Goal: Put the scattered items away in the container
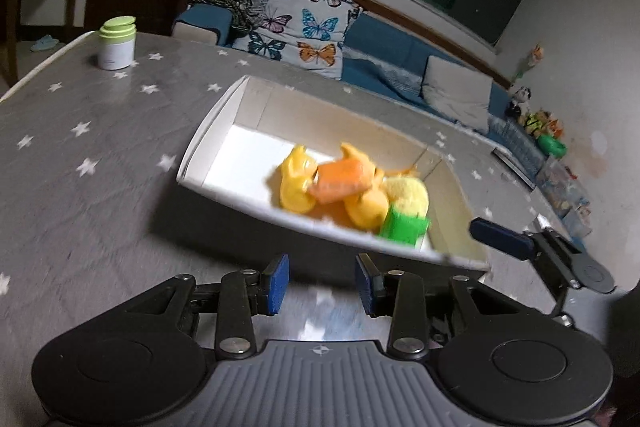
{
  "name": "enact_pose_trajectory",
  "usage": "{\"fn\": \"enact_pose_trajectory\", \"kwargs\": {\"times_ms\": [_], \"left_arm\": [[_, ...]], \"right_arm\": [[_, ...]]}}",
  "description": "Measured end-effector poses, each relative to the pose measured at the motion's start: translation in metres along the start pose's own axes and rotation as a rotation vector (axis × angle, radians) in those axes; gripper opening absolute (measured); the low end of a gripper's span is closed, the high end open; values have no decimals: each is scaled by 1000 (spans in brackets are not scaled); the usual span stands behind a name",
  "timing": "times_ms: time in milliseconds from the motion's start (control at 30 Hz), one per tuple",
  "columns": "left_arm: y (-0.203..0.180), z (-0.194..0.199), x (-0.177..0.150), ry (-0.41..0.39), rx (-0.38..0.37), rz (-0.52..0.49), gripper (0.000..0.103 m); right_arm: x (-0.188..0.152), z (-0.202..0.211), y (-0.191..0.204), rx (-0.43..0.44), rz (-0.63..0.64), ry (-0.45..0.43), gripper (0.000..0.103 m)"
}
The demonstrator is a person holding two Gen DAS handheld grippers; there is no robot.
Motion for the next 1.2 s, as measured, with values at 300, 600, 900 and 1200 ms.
{"fn": "enact_pose_trajectory", "kwargs": {"times_ms": [300, 600, 900, 1200], "left_arm": [[4, 1, -42, 25, 99, 3, 39], [0, 7, -61, -18, 210, -19, 40], [8, 10, -71, -46, 309, -9, 38], [9, 16, -74, -41, 287, -14, 38]], "right_arm": [[-34, 33, 11, -36, -102, 52, 103], [-60, 44, 10, -96, -193, 116, 103], [-79, 45, 12, -115, -264, 162, 103], [-82, 48, 21, -123, -285, 173, 103]]}}
Point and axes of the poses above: each gripper's, at about its wrist camera, not at the fingertips, and z roughly against the way its jaws point, y to its left, x to its top, the point moved 7 cm from there along -z, roughly the way its jaws point, and after that the axes turned 5 degrees about z, right-handed, at the moved point
